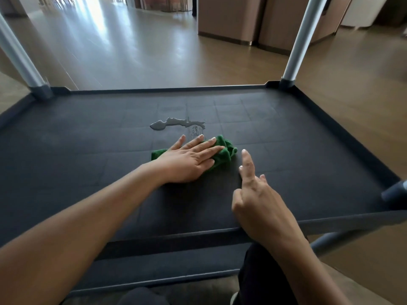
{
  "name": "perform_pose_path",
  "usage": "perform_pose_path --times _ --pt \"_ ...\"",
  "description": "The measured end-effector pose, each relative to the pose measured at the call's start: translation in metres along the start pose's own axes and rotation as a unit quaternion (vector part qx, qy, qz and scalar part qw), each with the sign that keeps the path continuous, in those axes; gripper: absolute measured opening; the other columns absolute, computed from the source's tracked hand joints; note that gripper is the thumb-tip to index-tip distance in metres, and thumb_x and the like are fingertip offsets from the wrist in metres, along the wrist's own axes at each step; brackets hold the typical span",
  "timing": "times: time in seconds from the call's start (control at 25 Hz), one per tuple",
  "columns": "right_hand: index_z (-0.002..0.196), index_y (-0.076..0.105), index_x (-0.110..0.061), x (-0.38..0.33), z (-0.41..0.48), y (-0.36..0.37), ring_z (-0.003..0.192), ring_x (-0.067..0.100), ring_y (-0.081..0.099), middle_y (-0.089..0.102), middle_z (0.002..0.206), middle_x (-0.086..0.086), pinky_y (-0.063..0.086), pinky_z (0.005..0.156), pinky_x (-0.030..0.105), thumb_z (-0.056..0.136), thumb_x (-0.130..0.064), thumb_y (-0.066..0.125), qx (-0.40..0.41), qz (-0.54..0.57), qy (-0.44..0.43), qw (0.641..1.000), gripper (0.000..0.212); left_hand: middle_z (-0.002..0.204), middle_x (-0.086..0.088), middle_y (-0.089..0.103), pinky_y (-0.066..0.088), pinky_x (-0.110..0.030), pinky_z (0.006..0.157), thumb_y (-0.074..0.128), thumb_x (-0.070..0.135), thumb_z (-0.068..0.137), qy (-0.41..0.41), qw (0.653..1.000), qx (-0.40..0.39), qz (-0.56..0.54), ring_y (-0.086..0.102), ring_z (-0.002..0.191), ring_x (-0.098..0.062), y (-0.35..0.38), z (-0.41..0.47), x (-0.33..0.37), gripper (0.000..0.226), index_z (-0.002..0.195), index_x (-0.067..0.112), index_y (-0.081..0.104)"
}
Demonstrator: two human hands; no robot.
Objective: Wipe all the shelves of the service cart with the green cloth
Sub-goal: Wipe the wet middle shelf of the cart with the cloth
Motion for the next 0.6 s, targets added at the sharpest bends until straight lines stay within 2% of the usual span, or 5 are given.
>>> perform_pose_path --times 0.08,0.16,0.36,0.48,0.6 --pt "0.141 0.025 0.006 0.005 0.004 0.001 0.128 0.033 0.046 0.041 0.143 0.021 0.027 0.111 0.042 0.078 -0.013 0.026 0.001 0.052 0.017 0.999 0.066 0.157 0.022 -0.008 -0.014 -0.039 0.117 0.018 0.046 0.102 -0.028 1.0 0.001 0.004 -0.014 0.144 -0.003 -0.008 0.027 -0.014 0.05 0.149 0.044 0.001" --pt "0.147 0.019 -0.006 0.013 0.008 0.008 0.141 0.028 0.027 0.028 0.154 0.007 0.013 0.115 0.032 0.08 -0.013 0.027 -0.024 0.11 0.046 0.993 0.068 0.158 0.02 -0.007 -0.013 -0.039 0.118 0.017 0.045 0.102 -0.04 0.999 0.004 0.002 -0.013 0.145 -0.005 -0.013 0.043 -0.022 0.05 0.15 0.042 0.001" --pt "0.15 0.02 -0.022 0.018 0.01 -0.003 0.139 0.028 0.029 0.043 0.146 0.005 0.031 0.106 0.03 0.085 -0.016 0.037 0.013 0.115 0.073 0.991 0.067 0.159 0.017 -0.008 -0.013 -0.036 0.117 0.018 0.044 0.102 -0.019 1.0 0.004 -0.006 -0.014 0.145 -0.005 -0.013 0.038 -0.02 0.05 0.149 0.043 0.0" --pt "0.149 0.026 -0.022 0.017 0.009 -0.005 0.138 0.026 0.032 0.049 0.14 0.013 0.032 0.104 0.029 0.086 -0.018 0.039 0.011 0.094 0.075 0.993 0.064 0.158 0.018 -0.009 -0.014 -0.032 0.116 0.02 0.044 0.102 0.012 1.0 -0.002 -0.009 -0.017 0.144 -0.004 -0.006 0.012 -0.009 0.051 0.148 0.045 -0.002" --pt "0.147 0.03 -0.024 0.013 0.01 -0.007 0.138 0.025 0.032 0.044 0.145 0.007 0.03 0.106 0.028 0.087 -0.02 0.04 0.011 0.077 0.065 0.995 0.062 0.155 0.022 -0.012 -0.018 -0.027 0.112 0.022 0.045 0.102 0.051 0.999 -0.001 -0.008 -0.02 0.141 0.0 0.0 -0.021 0.006 0.052 0.144 0.049 -0.008"
Point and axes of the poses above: each hand's wrist, its own z-axis towards the middle knuckle, its own y-axis out of the palm, x = y × z, the point moved 9 cm from there along z, towards the middle knuckle
